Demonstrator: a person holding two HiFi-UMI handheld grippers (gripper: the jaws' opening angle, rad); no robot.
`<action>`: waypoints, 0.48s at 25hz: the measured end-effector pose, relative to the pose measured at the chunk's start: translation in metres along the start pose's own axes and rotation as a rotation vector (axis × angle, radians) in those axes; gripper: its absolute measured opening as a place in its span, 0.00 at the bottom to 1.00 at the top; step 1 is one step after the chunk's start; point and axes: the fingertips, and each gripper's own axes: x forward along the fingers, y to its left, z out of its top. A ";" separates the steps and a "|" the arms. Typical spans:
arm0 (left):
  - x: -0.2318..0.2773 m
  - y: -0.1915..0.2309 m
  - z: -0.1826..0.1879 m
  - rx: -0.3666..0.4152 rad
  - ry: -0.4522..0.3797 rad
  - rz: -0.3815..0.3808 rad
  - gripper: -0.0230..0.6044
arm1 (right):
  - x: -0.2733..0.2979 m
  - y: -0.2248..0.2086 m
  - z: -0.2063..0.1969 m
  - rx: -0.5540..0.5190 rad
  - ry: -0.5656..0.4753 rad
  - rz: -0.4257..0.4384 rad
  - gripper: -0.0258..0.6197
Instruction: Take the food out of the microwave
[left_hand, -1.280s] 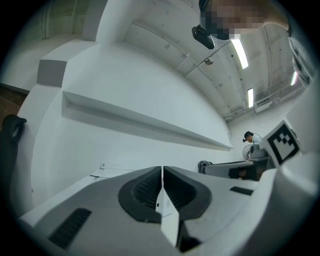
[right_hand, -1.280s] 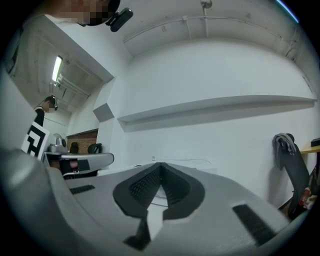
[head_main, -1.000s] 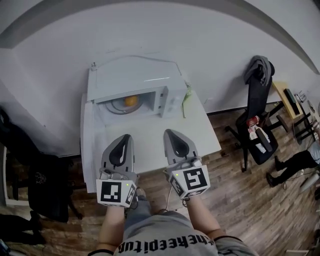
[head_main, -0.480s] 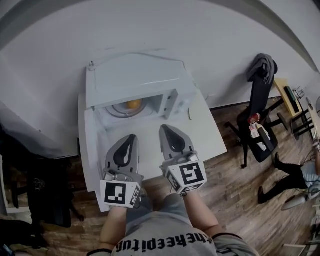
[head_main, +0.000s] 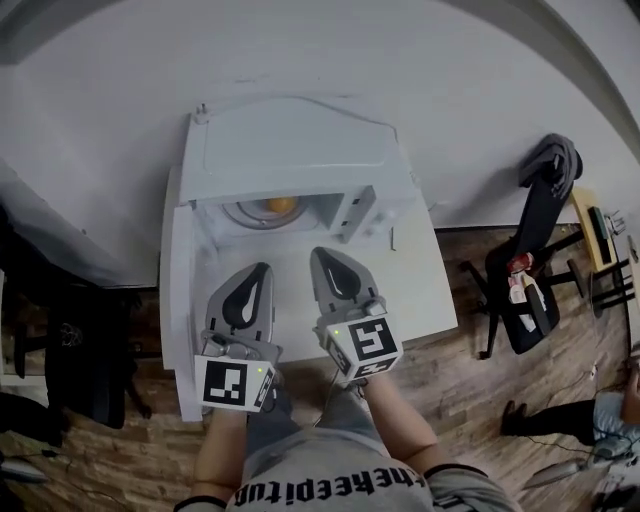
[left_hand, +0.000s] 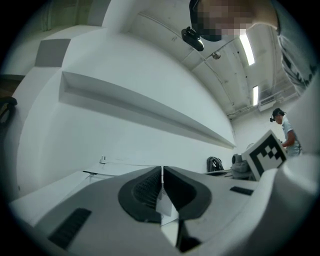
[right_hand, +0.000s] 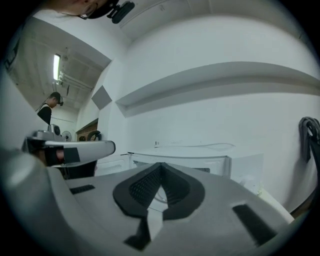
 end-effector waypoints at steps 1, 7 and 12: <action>0.001 0.000 -0.002 0.000 0.002 0.005 0.06 | 0.003 -0.002 -0.004 0.007 0.006 0.008 0.05; 0.003 -0.001 -0.020 0.002 0.029 -0.008 0.06 | 0.027 -0.012 -0.028 0.039 0.043 0.014 0.05; -0.001 0.001 -0.039 -0.019 0.090 -0.040 0.06 | 0.049 -0.014 -0.042 0.047 0.040 0.003 0.05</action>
